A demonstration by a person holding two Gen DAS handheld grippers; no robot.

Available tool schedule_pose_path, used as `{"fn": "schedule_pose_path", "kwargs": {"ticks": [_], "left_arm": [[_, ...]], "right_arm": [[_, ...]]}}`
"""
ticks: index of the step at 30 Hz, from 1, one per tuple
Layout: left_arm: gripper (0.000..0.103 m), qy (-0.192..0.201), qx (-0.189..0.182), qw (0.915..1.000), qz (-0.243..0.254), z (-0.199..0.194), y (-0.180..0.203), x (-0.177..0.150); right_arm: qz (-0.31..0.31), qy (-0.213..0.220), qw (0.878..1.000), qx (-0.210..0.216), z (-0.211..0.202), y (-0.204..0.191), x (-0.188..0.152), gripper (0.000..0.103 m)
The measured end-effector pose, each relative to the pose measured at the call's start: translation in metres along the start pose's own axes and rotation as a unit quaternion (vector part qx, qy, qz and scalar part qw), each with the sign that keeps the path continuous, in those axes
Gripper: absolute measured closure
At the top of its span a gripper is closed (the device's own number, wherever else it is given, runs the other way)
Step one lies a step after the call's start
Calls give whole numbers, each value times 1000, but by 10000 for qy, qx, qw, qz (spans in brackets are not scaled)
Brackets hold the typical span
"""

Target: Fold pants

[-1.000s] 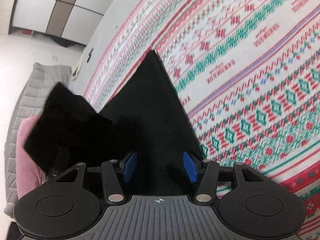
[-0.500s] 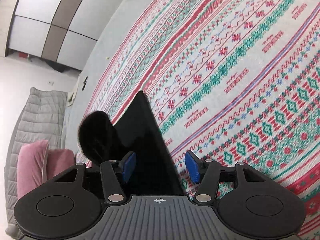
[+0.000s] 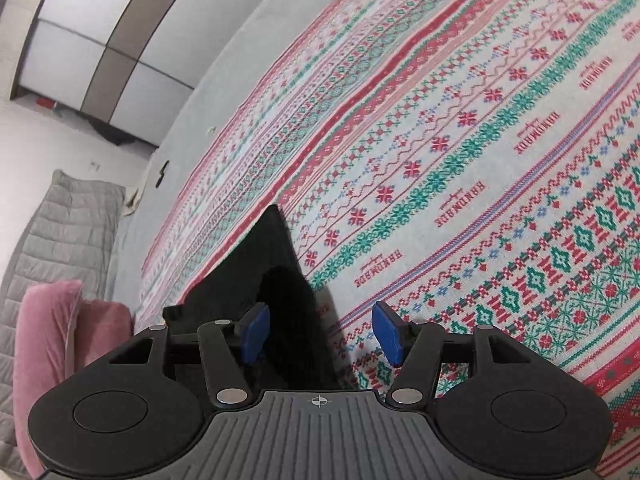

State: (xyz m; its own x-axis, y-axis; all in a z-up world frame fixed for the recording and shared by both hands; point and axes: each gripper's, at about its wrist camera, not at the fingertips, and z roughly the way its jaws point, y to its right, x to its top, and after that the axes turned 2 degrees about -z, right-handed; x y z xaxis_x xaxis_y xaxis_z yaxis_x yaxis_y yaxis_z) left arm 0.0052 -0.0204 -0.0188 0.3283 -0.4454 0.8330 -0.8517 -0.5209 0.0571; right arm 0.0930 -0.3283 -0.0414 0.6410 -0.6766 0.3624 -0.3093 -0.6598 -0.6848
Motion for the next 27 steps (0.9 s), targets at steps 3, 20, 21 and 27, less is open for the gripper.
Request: {"fn": "schedule_pose_path", "kwargs": {"ticks": [3, 20, 21, 27], "left_arm": [[32, 154, 543, 9940, -938, -24, -49, -2], [32, -581, 1687, 9436, -2789, -58, -116, -53], [32, -590, 1674, 9432, -2808, -59, -116, -54], [32, -669, 1774, 9399, -2839, -56, -122, -59]], "right_arm": [[-375, -38, 9992, 116, 2, -13, -4, 45], [-3214, 389, 9374, -1287, 5, -81, -34, 77], [-3282, 653, 9334, -1295, 1, -89, -29, 61], [-4139, -18, 9102, -142, 74, -175, -29, 56]]}}
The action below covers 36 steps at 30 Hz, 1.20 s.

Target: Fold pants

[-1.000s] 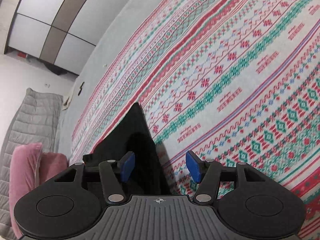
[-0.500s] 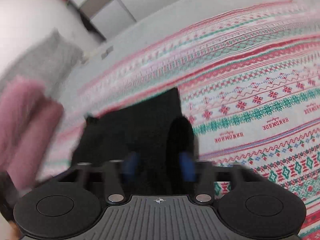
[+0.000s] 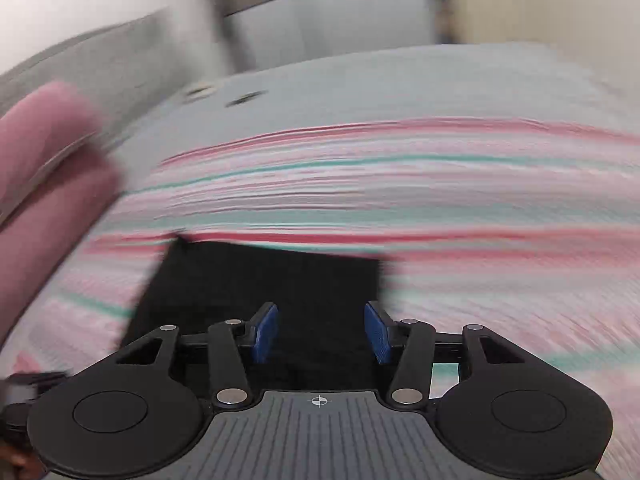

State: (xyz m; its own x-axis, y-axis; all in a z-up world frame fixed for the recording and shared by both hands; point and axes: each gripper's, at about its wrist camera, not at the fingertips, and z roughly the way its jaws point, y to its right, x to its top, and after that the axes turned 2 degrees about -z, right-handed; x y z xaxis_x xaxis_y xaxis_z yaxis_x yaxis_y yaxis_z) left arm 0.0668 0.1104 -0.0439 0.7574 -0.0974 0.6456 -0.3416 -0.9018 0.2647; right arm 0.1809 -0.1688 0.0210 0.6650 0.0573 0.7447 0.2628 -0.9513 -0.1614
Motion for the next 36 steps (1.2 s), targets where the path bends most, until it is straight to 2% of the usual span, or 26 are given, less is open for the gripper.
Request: {"fn": "schedule_pose_path", "kwargs": {"ticks": [3, 5, 7, 9, 12, 13, 14, 15, 17, 20, 23, 25, 26, 27, 30, 33, 36], "left_arm": [[32, -4, 45, 10000, 18, -1, 2, -1], [32, 2, 61, 10000, 43, -1, 4, -2], [32, -5, 79, 9999, 73, -1, 5, -3], [32, -11, 100, 9998, 142, -1, 6, -3], [32, -23, 104, 9997, 207, 2, 5, -3], [32, -32, 103, 9997, 230, 2, 5, -3], [32, -43, 126, 9996, 260, 2, 5, -3], [32, -53, 145, 9995, 283, 2, 6, -4], [32, -99, 163, 9993, 330, 3, 6, -3], [32, -161, 186, 9991, 351, 4, 7, -3], [32, -165, 143, 9992, 321, 4, 5, -1], [32, -171, 142, 9993, 305, 1, 2, -2], [32, -182, 148, 9993, 298, -2, 2, -1], [32, -199, 147, 9993, 284, -2, 0, -2], [32, -264, 171, 9992, 251, -4, -3, -2], [32, -267, 244, 9988, 319, -4, 1, -3], [31, -249, 333, 9981, 458, -3, 7, -6]], "right_arm": [[-841, -397, 9955, 170, 65, -54, 31, 56], [-1174, -582, 9909, 319, 103, -83, 46, 56], [-1346, -709, 9874, 436, 138, -107, 61, 62], [-1425, -771, 9853, 534, 164, -124, 68, 62], [-1395, -1141, 9826, 443, 203, -134, 67, 62], [-1433, -1270, 9806, 412, 210, -136, 65, 67], [-1536, -1274, 9791, 386, 213, -139, 65, 86], [-1564, -1232, 9791, 410, 212, -142, 67, 100], [-1501, -1138, 9815, 353, 213, -147, 75, 101], [-1732, -980, 9798, 193, 219, -154, 82, 103], [-1827, -942, 9785, -169, 227, -157, 85, 103], [-1825, -828, 9789, -396, 215, -154, 84, 103], [-1790, -742, 9802, -407, 203, -150, 84, 97], [-1722, -629, 9824, -363, 186, -144, 84, 92], [-1371, -471, 9893, -186, 124, -115, 72, 92], [-1377, -629, 9875, -436, 63, -84, 28, 92], [-779, -829, 9916, -613, 19, -38, -21, 92]]}}
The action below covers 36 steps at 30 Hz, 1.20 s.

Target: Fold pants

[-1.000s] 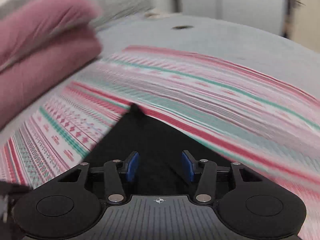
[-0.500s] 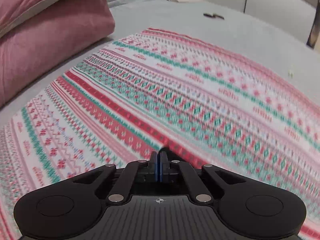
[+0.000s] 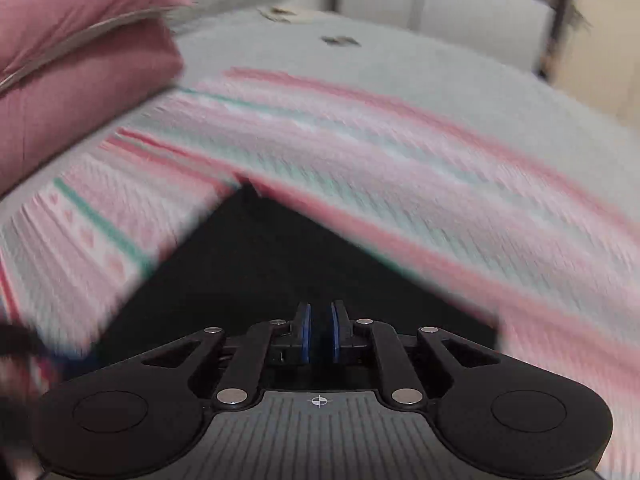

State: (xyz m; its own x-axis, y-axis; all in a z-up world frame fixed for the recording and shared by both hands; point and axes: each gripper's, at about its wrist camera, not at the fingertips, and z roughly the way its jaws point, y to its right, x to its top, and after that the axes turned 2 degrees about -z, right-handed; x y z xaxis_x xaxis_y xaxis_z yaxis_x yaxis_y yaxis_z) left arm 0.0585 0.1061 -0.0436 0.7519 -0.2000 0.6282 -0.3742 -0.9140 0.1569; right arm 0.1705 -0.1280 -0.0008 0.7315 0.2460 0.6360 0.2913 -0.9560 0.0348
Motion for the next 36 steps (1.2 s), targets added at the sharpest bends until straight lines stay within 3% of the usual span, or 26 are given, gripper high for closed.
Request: {"fn": "schedule_pose_path", "kwargs": {"ticks": [3, 5, 8, 10, 12, 13, 17, 22, 26, 28, 31, 34, 36], "left_arm": [[29, 10, 89, 9999, 142, 2, 6, -1], [25, -7, 113, 9997, 201, 3, 9, -1], [21, -44, 64, 9999, 116, 5, 7, 1], [20, -50, -32, 10000, -67, 4, 2, 4], [20, -36, -124, 9996, -237, 1, -5, 6], [19, 7, -122, 9995, -302, -1, -8, 8], [19, 157, -159, 9974, -689, -1, -26, 15], [19, -32, 125, 9976, -674, 7, -23, 14], [20, 22, -6, 9964, -844, 9, -30, 12], [26, 36, -69, 9953, -964, 10, -39, 14], [44, 48, -91, 9940, -1091, 11, -50, 19], [43, 123, -171, 9882, -1514, 14, -68, 25], [39, 154, -385, 9820, -1845, 19, -78, 30]], "right_arm": [[627, -198, 9978, -20, -7, 35, -58, 92], [999, 142, 9945, 292, -8, 48, -80, 92], [901, 112, 9956, 212, -15, 40, -69, 89], [811, 152, 9955, 462, -19, 35, -66, 85], [909, 151, 9948, 436, -22, 38, -66, 73], [939, 218, 9947, 363, -26, 41, -66, 72], [1603, 700, 9840, 350, -46, 72, -67, 60], [1780, 770, 9810, 69, -30, 86, -58, 59], [2008, 506, 9778, -320, -12, 94, -55, 59], [2072, 251, 9777, -234, -1, 99, -61, 57], [2477, 253, 9685, -54, 1, 108, -70, 55], [2946, 403, 9546, 178, -13, 120, -78, 49], [3032, 406, 9518, 223, -18, 123, -84, 32]]}}
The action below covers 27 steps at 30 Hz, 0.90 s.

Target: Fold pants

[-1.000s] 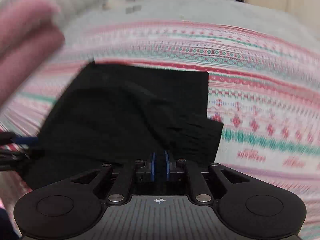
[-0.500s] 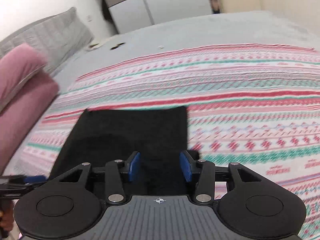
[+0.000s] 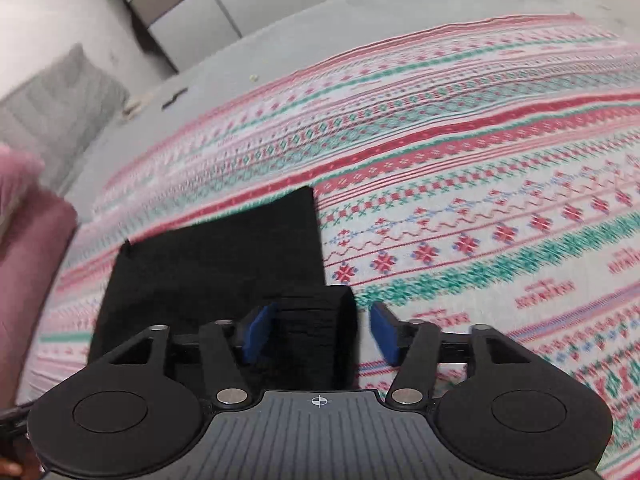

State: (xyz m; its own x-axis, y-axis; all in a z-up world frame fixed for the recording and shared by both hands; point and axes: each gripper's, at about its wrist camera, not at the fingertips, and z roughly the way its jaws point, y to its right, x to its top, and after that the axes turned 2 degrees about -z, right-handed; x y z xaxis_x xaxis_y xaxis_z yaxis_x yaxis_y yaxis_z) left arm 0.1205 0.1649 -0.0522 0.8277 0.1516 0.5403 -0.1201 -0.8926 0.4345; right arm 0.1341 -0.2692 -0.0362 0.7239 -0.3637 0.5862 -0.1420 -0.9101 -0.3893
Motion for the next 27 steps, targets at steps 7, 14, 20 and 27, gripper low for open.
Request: {"fn": "schedule_pose_path", "kwargs": {"ticks": [7, 14, 20, 27], "left_arm": [[34, 70, -367, 9984, -428, 19, -5, 10], [34, 122, -441, 9982, -396, 38, 1, 15], [69, 148, -231, 9987, -438, 40, 5, 22], [72, 346, -114, 9990, -275, 33, 15, 26]], "right_arm": [[548, -565, 9938, 785, 18, 15, -7, 25], [271, -240, 9940, 1031, 36, 4, -11, 24], [-223, 129, 9967, 775, 42, -12, -17, 56], [20, 151, 9967, 803, 36, -10, -16, 81]]}}
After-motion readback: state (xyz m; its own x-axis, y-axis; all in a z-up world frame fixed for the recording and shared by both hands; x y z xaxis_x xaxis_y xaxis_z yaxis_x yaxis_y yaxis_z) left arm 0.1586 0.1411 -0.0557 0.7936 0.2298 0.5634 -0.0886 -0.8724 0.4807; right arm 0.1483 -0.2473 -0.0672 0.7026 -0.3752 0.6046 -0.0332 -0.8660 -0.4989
